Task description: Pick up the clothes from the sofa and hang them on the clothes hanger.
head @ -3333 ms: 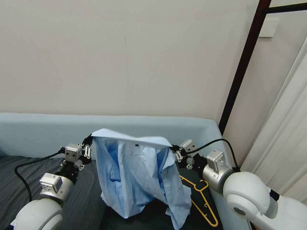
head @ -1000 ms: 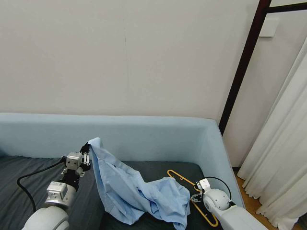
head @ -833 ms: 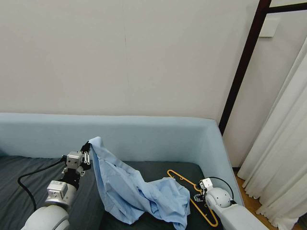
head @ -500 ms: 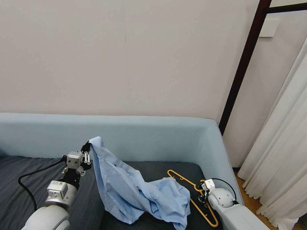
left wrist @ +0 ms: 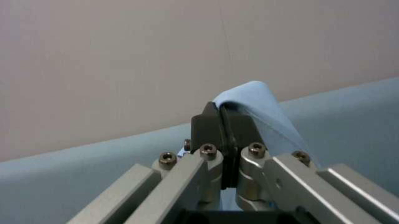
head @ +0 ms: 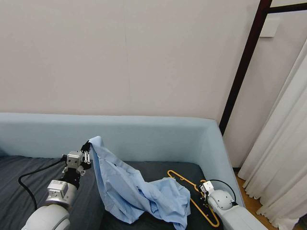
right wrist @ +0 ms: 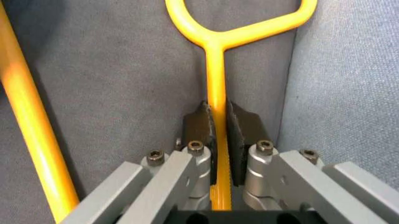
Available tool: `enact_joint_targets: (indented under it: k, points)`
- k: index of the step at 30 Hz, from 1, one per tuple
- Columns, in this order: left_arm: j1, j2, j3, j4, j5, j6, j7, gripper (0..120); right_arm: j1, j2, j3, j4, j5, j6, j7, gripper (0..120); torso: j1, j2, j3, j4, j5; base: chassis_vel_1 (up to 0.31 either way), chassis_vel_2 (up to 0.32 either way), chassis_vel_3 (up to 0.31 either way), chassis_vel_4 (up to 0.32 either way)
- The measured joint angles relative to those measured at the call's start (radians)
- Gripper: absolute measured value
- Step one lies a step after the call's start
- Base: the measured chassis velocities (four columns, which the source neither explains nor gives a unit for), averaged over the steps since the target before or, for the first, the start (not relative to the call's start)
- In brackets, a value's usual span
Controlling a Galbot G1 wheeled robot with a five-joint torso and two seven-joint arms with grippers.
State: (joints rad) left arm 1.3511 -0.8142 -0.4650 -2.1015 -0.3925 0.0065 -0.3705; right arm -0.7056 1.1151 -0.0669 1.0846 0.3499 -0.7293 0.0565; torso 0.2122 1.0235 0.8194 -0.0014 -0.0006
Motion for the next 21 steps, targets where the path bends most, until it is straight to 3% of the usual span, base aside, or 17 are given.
enact_joint_targets:
  k: [7, 13, 18, 19, 21]
  points:
    - [-0.003, 0.001, 0.001, 0.006, 0.001, -0.005, 0.0, 0, -0.005, -0.006, 0.002, 0.028, 0.008, 0.016, 0.004, 4, 0.0, 0.0, 0.0, -0.0001, 0.0001, 0.0, 0.0, 0.0, 0.0]
    - [-0.021, 0.006, 0.01, 0.022, -0.003, -0.006, 0.001, 0, -0.013, -0.042, 0.058, 0.228, 0.143, 0.094, 0.092, 4, 0.0, 0.0, 0.0, 0.0005, -0.0001, 0.0, 0.0, 0.0, 0.0]
    - [-0.031, 0.004, 0.018, 0.026, -0.009, -0.006, 0.004, 0, -0.052, -0.14, 0.072, 0.454, 0.147, 0.301, 0.152, 4, 0.0, 0.0, 0.0, 0.0, 0.0, 0.0, 0.0, 0.0, 0.0]
    - [-0.031, 0.004, 0.018, 0.026, -0.009, -0.006, 0.004, 0, -0.052, -0.14, 0.072, 0.454, 0.147, 0.301, 0.152, 4, 0.0, 0.0, 0.0, 0.0, 0.0, 0.0, 0.0, 0.0, 0.0]
    - [-0.031, 0.004, 0.019, 0.026, -0.019, -0.005, 0.004, 0, -0.083, -0.175, 0.066, 0.519, 0.106, 0.401, 0.173, 4, 0.0, 0.0, 0.0, 0.0, -0.0001, 0.0, 0.0, 0.0, 0.0]
